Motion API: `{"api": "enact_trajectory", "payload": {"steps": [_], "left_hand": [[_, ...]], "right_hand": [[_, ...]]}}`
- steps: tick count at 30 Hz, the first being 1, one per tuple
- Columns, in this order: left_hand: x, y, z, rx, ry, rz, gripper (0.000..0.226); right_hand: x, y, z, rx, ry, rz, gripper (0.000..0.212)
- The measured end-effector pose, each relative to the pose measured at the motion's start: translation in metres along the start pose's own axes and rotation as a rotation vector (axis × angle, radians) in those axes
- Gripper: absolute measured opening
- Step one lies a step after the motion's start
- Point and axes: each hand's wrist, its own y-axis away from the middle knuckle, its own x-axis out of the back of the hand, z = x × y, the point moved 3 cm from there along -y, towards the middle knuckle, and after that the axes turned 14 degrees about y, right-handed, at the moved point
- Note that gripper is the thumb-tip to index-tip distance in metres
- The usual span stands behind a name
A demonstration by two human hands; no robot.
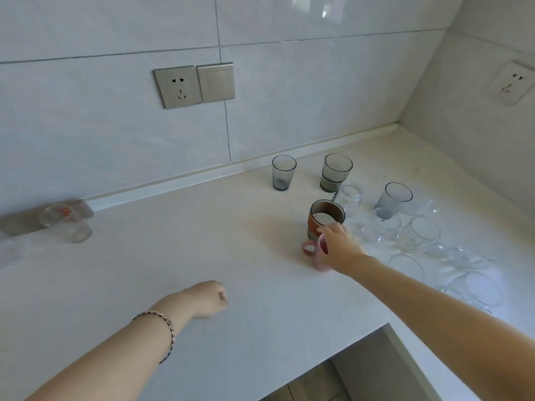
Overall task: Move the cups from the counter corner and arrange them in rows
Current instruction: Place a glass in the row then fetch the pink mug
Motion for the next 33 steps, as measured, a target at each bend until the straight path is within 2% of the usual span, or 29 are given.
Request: {"api": "enact_trajectory", "payload": {"steps": [3,6,9,12,15,18,25,30,33], "left_hand": [[-0.012,-0.003,0.008,0.022,-0.008,-0.008,0.015],[-0.016,0.002,0.001,0.071,-0.007,-0.002,0.029],[-0.017,0.012,-0.011,0.129,-0.003,0.002,0.029],[-0.013,0.023,-0.029,0.182,0.024,0.041,0.012],[-0.012,0.033,-0.056,0.221,0.055,0.049,0.02],[-0.012,0.047,-0.087,0.28,0.122,0.081,0.019],[-0.007,0.098,-0.166,0.333,0.261,0.141,0.026],[0.012,0.144,-0.25,0.375,0.353,0.221,0.018],[0.024,0.173,-0.312,0.378,0.382,0.227,0.03]], "right_hand": [[-0.005,-0.003,0.031,-0.103,0.024,-0.084,0.072],[-0.022,-0.008,0.038,-0.149,-0.102,-0.162,0.089],[-0.035,-0.012,0.032,-0.185,-0.259,-0.123,0.099],[-0.039,-0.012,0.029,-0.226,-0.312,-0.059,0.098],[-0.036,-0.007,0.024,-0.193,-0.223,-0.054,0.091],[-0.031,0.002,0.002,-0.053,-0.105,-0.054,0.089],[-0.018,0.027,-0.12,0.225,0.032,-0.132,0.087],[-0.022,0.05,-0.247,0.372,0.022,-0.14,0.082],[-0.027,0.067,-0.331,0.443,0.015,-0.149,0.082]]}}
